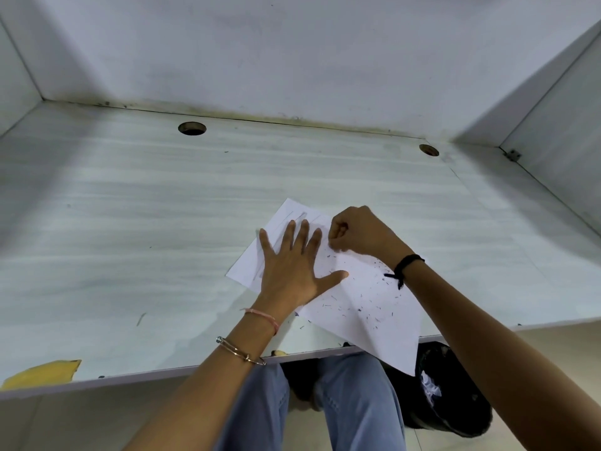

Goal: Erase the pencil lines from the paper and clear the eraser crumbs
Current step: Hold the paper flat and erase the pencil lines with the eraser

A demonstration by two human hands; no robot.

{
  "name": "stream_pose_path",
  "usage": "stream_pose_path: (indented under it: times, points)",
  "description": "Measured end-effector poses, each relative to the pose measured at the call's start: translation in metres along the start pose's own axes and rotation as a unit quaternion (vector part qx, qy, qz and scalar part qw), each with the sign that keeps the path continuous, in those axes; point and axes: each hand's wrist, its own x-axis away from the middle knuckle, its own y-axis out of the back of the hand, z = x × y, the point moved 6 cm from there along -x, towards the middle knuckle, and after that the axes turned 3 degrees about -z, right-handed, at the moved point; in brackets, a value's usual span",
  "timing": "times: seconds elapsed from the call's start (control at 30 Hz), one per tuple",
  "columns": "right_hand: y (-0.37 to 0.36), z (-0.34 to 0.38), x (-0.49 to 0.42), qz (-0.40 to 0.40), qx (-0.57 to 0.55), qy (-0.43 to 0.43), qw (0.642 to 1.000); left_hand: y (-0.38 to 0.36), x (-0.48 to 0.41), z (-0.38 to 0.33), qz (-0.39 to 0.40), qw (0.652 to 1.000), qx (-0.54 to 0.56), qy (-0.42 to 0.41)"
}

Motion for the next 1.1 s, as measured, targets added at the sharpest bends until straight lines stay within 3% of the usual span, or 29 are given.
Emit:
stream_pose_path:
  times: [0.07, 0.2, 0.33, 0.43, 0.47, 0.57, 0.73, 0.87, 1.0, 1.1]
  points:
    - [-0.012, 0.006, 0.006, 0.065, -0.006, 0.013, 0.998, 0.000, 0.000, 0.001, -0.006, 1.000, 0.007, 0.001]
    - [0.004, -0.002, -0.006, -0.013, -0.010, -0.017, 1.000, 0.001, 0.000, 0.000, -0.003, 1.000, -0.004, -0.002]
    - [-0.011, 0.003, 0.002, 0.080, -0.014, -0.003, 0.997, 0.001, 0.001, 0.001, -0.002, 1.000, 0.013, 0.002]
    - [0.006, -0.008, -0.004, -0.012, -0.030, -0.024, 0.999, 0.001, 0.000, 0.000, 0.002, 1.000, -0.013, 0.001]
    - [0.006, -0.006, -0.004, -0.009, -0.021, -0.023, 0.999, 0.002, 0.001, 0.000, 0.001, 1.000, -0.014, -0.001]
    - [-0.015, 0.010, 0.008, 0.097, -0.021, 0.003, 0.995, 0.000, 0.001, 0.001, -0.002, 1.000, 0.005, 0.002]
    - [0.008, -0.011, -0.005, -0.038, -0.041, -0.028, 0.998, 0.001, 0.000, 0.001, 0.006, 1.000, -0.016, 0.003]
    - [-0.017, 0.008, 0.017, 0.093, -0.026, 0.017, 0.995, 0.002, 0.002, 0.000, -0.007, 1.000, 0.005, 0.001]
    - [0.003, -0.005, 0.003, -0.002, -0.057, 0.007, 0.998, 0.002, 0.000, 0.000, 0.013, 1.000, -0.004, 0.006]
    - [-0.003, 0.002, 0.005, 0.029, -0.031, 0.020, 0.999, 0.003, 0.002, -0.001, 0.010, 1.000, -0.002, 0.004]
